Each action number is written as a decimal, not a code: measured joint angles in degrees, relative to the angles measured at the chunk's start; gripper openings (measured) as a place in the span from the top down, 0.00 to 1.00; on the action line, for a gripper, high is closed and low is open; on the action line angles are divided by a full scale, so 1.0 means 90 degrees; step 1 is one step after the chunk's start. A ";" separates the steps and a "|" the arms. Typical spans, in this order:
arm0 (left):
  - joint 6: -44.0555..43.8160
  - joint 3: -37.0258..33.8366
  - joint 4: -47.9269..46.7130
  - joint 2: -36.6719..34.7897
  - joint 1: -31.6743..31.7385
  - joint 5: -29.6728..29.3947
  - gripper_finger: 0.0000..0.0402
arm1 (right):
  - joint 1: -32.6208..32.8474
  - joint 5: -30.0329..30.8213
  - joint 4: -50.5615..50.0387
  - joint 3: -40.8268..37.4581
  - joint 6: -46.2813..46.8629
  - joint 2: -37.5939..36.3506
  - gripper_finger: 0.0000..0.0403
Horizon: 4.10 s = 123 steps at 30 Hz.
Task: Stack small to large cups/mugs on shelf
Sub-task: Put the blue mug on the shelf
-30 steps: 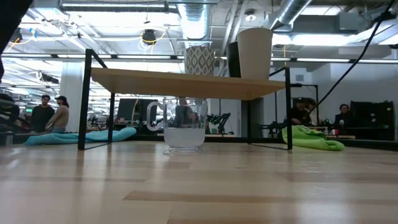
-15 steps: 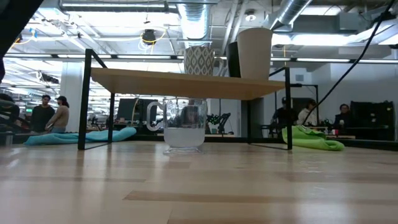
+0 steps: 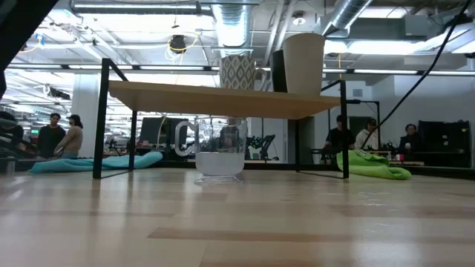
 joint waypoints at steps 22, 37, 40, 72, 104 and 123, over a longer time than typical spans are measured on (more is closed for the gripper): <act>-0.0025 0.0000 -0.0012 0.0058 0.0104 0.0331 0.91 | -0.0040 -0.0016 0.0165 0.0010 -0.0144 -0.0015 0.92; -0.0252 0.0000 0.0028 0.0061 0.0107 0.0381 0.91 | 0.0026 0.0043 0.0119 0.0687 0.0784 -0.0005 0.39; -0.0273 -0.0002 -0.0001 0.0070 0.0112 0.0322 0.91 | 0.0143 0.0041 -0.0225 0.0932 0.1155 -0.0005 0.35; -0.5020 0.0002 -0.3110 -0.0935 -0.1810 -1.0053 0.99 | 0.2426 0.2851 -0.3146 0.2596 0.7921 -0.0007 0.37; -0.7916 -0.0004 -0.6057 -0.0415 -0.1562 -1.3654 0.99 | 0.2378 0.2689 -0.3096 0.2594 0.9376 -0.0006 0.37; -0.8886 -0.1639 -0.6048 -0.1088 -0.4428 -1.2743 1.00 | 0.2266 0.2688 -0.3252 0.2589 0.9406 -0.0005 0.37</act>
